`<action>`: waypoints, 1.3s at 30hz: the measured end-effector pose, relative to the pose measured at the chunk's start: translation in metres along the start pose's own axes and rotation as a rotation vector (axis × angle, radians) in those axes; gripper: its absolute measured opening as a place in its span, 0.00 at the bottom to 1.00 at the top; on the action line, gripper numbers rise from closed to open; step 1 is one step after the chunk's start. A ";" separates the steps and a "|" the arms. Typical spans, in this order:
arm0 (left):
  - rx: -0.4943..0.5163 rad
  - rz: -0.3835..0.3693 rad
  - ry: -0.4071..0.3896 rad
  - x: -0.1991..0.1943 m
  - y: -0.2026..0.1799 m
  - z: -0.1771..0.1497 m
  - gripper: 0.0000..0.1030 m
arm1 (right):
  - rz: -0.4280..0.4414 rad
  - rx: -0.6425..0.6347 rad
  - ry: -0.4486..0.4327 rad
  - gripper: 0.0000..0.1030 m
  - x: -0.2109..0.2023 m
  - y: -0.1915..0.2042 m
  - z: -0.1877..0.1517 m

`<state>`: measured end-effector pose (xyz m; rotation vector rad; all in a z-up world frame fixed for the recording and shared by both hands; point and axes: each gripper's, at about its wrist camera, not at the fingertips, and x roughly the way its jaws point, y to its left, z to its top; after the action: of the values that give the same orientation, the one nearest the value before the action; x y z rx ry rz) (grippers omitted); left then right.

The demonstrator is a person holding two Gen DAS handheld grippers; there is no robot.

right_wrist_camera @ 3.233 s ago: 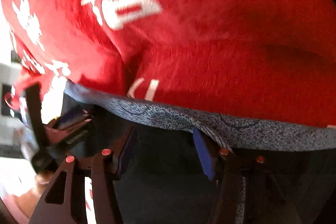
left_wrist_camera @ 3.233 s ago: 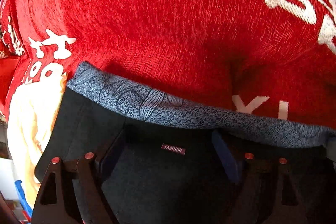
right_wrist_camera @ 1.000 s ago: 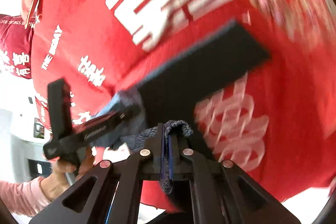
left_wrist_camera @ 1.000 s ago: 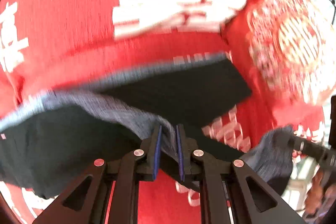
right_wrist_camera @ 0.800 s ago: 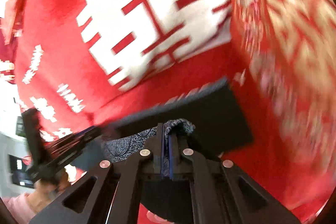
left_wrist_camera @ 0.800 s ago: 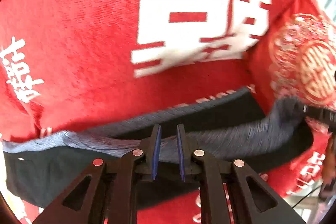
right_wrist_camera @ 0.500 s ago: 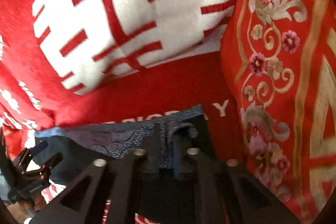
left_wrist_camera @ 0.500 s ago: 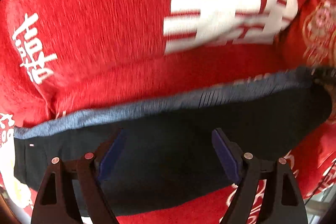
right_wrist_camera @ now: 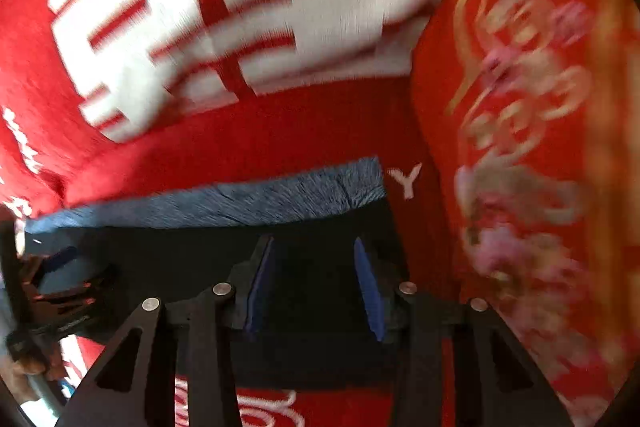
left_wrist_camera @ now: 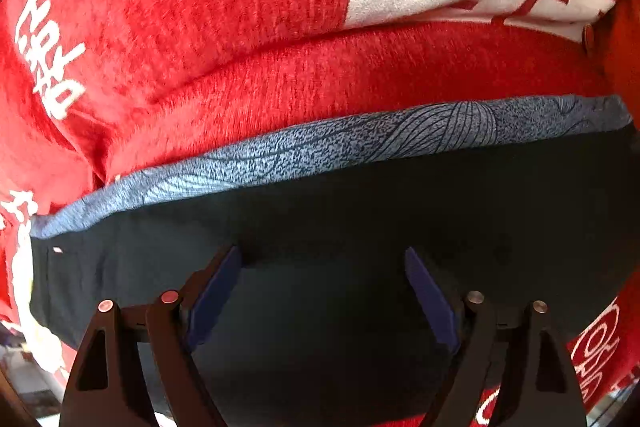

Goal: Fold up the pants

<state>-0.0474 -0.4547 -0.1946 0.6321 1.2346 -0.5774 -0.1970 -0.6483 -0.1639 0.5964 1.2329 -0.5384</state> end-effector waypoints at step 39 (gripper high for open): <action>-0.324 0.209 0.084 0.044 0.418 -0.115 0.83 | 0.732 0.065 0.274 0.60 0.047 0.340 -0.164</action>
<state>0.1807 -0.0837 -0.2087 0.5065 1.2875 -0.1720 -0.0720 -0.2910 -0.2024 1.1375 1.1496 0.1255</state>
